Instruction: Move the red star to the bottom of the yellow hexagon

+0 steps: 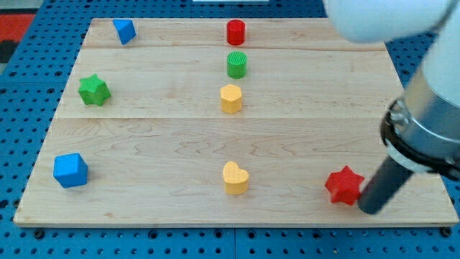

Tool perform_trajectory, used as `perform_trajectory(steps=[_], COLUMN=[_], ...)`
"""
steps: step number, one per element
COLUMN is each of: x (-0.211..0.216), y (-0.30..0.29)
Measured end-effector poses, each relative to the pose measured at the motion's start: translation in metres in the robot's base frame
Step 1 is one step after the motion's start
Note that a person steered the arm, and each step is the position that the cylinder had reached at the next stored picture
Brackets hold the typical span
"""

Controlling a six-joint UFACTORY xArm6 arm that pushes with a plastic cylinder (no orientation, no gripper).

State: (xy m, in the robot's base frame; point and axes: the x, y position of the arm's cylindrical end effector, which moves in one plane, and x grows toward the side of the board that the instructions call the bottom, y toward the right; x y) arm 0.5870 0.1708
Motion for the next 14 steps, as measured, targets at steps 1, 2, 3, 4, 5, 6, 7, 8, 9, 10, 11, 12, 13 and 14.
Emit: perform_trajectory(steps=[1, 2, 3, 4, 5, 6, 7, 8, 9, 10, 11, 12, 13, 14], x=[-0.018, -0.053, -0.056, -0.063, -0.088, -0.095, -0.101, -0.117, -0.125, -0.125, -0.122, -0.122, -0.128, -0.131], y=[-0.066, -0.113, -0.097, -0.077, -0.071, -0.063, -0.055, -0.055, -0.075, -0.114, -0.138, -0.155, -0.169, -0.229])
